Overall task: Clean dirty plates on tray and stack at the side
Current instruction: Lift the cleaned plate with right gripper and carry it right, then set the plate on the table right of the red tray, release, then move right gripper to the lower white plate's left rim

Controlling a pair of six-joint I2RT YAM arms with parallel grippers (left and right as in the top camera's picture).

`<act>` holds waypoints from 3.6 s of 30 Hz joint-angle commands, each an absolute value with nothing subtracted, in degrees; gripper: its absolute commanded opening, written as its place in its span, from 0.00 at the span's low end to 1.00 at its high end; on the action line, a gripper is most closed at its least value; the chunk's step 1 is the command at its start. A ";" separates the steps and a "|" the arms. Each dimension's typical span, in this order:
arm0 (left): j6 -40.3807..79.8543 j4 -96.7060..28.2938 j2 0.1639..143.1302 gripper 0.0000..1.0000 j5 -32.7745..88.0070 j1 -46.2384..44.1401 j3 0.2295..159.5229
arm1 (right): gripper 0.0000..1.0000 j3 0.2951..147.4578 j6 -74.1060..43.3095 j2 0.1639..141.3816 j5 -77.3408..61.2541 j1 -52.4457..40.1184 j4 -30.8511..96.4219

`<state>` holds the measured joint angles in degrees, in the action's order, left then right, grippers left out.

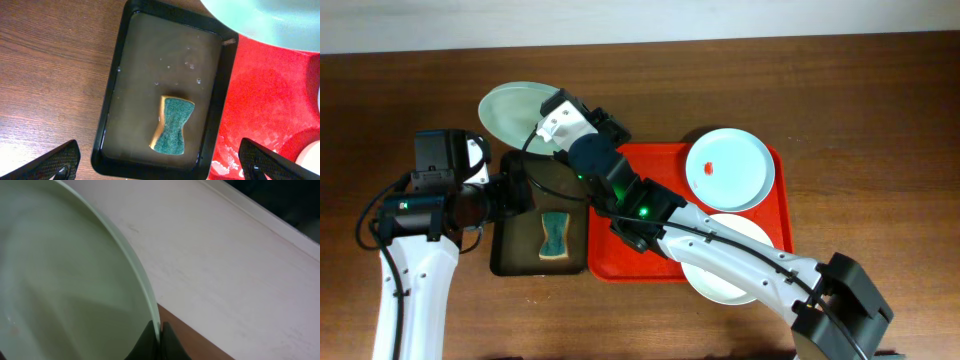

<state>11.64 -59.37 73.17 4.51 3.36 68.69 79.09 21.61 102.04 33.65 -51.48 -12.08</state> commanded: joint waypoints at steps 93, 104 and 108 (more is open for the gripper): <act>11.99 -59.46 72.64 0.99 5.15 3.53 69.47 | 0.27 68.75 -12.58 97.84 -8.64 -54.61 39.86; 11.99 -59.44 72.64 0.99 5.15 3.53 69.47 | 0.41 57.69 10.76 97.89 4.01 -63.37 28.01; 11.99 -59.44 72.64 0.99 5.15 3.53 69.47 | 0.43 55.75 13.32 97.89 5.21 -63.37 24.36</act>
<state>11.64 -59.40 73.17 4.51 3.36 68.69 57.04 11.09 97.71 2.74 -63.22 25.82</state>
